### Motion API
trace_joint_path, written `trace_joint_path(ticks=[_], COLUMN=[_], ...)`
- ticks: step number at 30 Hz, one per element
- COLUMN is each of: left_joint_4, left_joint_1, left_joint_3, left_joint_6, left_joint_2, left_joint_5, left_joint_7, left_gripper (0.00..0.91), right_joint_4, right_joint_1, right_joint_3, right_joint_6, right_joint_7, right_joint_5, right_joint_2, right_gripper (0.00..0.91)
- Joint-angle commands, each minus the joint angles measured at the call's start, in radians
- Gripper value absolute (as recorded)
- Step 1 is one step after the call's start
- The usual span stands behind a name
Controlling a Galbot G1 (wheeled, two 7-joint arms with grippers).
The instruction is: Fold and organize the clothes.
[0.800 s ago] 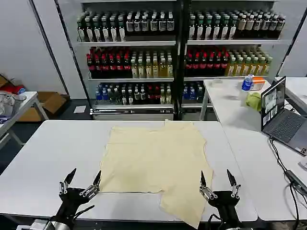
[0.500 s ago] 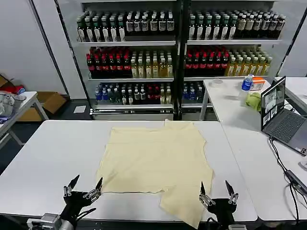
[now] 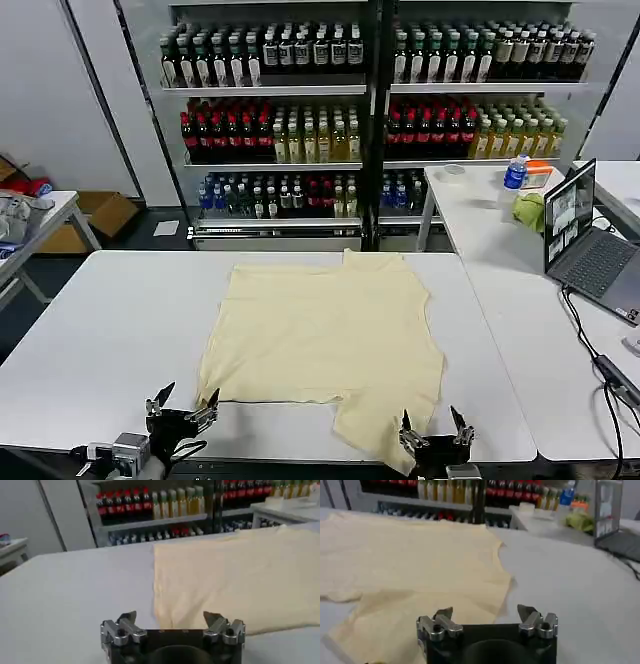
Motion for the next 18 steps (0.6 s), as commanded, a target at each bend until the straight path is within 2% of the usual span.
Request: trace_joint_path(ticks=[1, 6, 7, 8, 9, 10, 13, 14, 16, 17, 18], left_joint_4=[0.027, 0.039, 0.039, 0.039, 0.039, 0.042, 0.049, 0.051, 0.053, 0.055, 0.055], left_joint_1=[-0.014, -0.022, -0.022, -0.023, -0.024, -0.026, -0.032, -0.033, -0.034, -0.033, -0.033], left_joint_3=[0.008, 0.012, 0.012, 0.013, 0.014, 0.015, 0.017, 0.018, 0.02, 0.023, 0.024], left_joint_6=[0.024, 0.034, 0.035, 0.036, 0.037, 0.038, 0.035, 0.032, 0.028, 0.026, 0.026], left_joint_2=[0.003, 0.003, 0.002, 0.0, 0.0, -0.001, -0.001, -0.001, -0.001, -0.002, -0.002], left_joint_5=[0.002, -0.013, -0.014, -0.014, -0.014, -0.015, -0.015, -0.015, -0.014, -0.014, -0.014], left_joint_7=[-0.003, -0.004, -0.004, -0.004, -0.005, -0.006, -0.005, -0.004, -0.003, -0.003, -0.003], left_gripper=[0.907, 0.907, 0.867, 0.554, 0.403, 0.101, 0.02, 0.02, 0.01, 0.01, 0.01], right_joint_4=[-0.023, -0.027, -0.027, -0.027, -0.026, -0.026, -0.029, -0.03, -0.029, -0.028, -0.027], right_joint_1=[0.01, 0.005, 0.004, 0.002, 0.001, -0.002, -0.004, -0.005, -0.006, -0.006, -0.005], right_joint_3=[-0.02, -0.022, -0.022, -0.023, -0.024, -0.024, -0.025, -0.025, -0.026, -0.026, -0.027], right_joint_6=[-0.036, -0.04, -0.04, -0.041, -0.041, -0.042, -0.052, -0.056, -0.055, -0.055, -0.055], right_joint_7=[0.004, 0.008, 0.01, 0.015, 0.017, 0.016, 0.023, 0.028, 0.028, 0.028, 0.028], right_joint_5=[0.001, 0.003, 0.003, 0.002, 0.002, 0.003, 0.016, 0.032, 0.044, 0.051, 0.058], right_joint_2=[0.014, 0.019, 0.02, 0.023, 0.025, 0.027, 0.032, 0.033, 0.034, 0.034, 0.034], right_gripper=[0.907, 0.907, 0.907, 0.907, 0.907, 0.907, 0.907, 0.766, 0.322, 0.202, 0.04])
